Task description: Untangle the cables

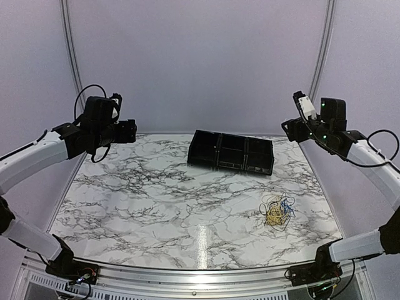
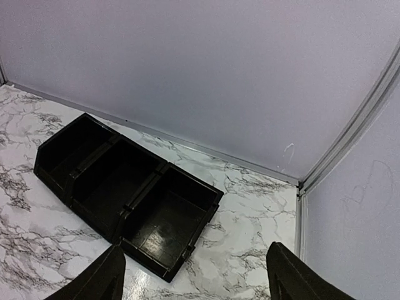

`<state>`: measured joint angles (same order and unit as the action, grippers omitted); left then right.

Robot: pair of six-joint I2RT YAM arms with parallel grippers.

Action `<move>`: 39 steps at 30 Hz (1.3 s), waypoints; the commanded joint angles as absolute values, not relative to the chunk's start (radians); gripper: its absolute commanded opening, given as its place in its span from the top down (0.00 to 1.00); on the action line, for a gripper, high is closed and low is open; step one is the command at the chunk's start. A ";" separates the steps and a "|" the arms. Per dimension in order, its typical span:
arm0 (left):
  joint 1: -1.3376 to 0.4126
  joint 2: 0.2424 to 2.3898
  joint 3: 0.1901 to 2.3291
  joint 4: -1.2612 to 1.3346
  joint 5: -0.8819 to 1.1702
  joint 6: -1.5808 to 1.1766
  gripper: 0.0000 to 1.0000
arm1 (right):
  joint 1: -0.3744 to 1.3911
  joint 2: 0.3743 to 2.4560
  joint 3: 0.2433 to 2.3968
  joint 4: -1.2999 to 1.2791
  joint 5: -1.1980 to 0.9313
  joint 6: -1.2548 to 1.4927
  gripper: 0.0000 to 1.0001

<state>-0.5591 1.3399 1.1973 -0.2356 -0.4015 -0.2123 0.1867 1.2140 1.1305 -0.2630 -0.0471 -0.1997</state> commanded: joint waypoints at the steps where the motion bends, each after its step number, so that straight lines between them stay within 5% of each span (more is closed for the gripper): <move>1: -0.573 1.432 1.217 -0.234 -0.348 -0.263 0.17 | 0.132 1.206 1.102 -0.346 -0.093 -0.234 0.21; 13: -0.890 1.720 1.394 -0.241 -0.224 -0.238 0.30 | 0.037 1.112 1.026 -0.549 -0.370 -0.440 0.09; 23: -1.095 1.857 1.479 -0.232 -0.045 -0.309 0.33 | 0.018 1.052 0.951 -0.897 -0.560 -0.811 0.34; 39: -1.148 2.209 1.766 -0.032 0.124 -0.399 0.41 | 0.011 1.231 0.862 -0.944 -0.578 -1.012 0.37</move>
<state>-1.1431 2.1513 1.7031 -0.0849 0.0952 -0.3363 0.0219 1.1896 0.8639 -0.9516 -0.5484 -0.9554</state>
